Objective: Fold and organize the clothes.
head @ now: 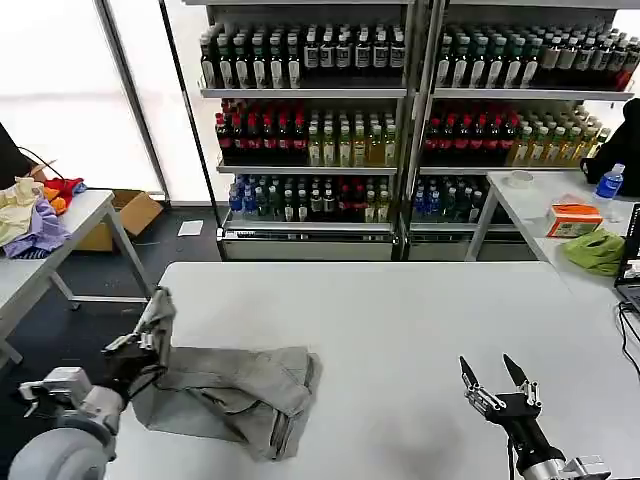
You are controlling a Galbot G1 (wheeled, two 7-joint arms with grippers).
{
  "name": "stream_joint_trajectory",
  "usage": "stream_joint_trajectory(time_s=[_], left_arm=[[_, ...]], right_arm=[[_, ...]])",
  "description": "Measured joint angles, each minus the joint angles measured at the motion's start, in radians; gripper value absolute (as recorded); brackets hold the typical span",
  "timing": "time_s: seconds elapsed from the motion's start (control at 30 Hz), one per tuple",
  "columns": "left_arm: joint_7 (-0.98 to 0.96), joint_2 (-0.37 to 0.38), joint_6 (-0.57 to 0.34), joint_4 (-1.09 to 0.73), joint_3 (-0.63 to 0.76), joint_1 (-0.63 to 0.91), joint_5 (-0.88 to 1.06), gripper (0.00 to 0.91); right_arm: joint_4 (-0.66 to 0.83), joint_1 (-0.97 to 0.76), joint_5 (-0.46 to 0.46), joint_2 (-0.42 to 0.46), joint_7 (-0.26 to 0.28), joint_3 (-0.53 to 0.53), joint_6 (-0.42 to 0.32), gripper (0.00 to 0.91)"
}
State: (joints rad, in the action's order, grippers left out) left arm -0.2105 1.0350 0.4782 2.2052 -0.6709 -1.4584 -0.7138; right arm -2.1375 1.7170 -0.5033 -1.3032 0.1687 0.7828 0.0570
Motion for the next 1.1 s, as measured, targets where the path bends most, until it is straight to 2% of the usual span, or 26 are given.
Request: stream_joint_trajectory(time_s=[0.5, 0.53, 0.57, 0.6, 0.83, 1.1], left_arm=[[0.047, 0.069, 0.025, 0.021, 0.272, -0.007, 0.044, 0.020], [0.051, 0.076, 0.026, 0.019, 0.287, -0.010, 0.053, 0.413], [0.056, 0.084, 0.028, 0.015, 0.304, -0.011, 0.063, 0.746], [0.059, 0.090, 0.030, 0.011, 0.318, -0.011, 0.072, 0.907], [0.090, 0.122, 0.055, -0.016, 0.397, -0.007, 0.139, 0.907], [0.103, 0.144, 0.080, 0.006, 0.396, -0.025, 0.212, 0.907]], right_arm=[[0.014, -0.013, 0.011, 0.003, -0.004, -0.008, 0.006, 0.907], [0.014, -0.011, 0.012, 0.003, -0.003, -0.010, 0.006, 0.907], [0.015, -0.010, 0.012, 0.003, -0.003, -0.011, 0.006, 0.907], [0.017, -0.008, 0.013, 0.003, -0.003, -0.013, 0.006, 0.907], [0.020, -0.003, 0.015, 0.004, 0.000, -0.012, 0.001, 0.907], [0.025, 0.005, 0.015, 0.001, 0.001, -0.005, -0.008, 0.907]])
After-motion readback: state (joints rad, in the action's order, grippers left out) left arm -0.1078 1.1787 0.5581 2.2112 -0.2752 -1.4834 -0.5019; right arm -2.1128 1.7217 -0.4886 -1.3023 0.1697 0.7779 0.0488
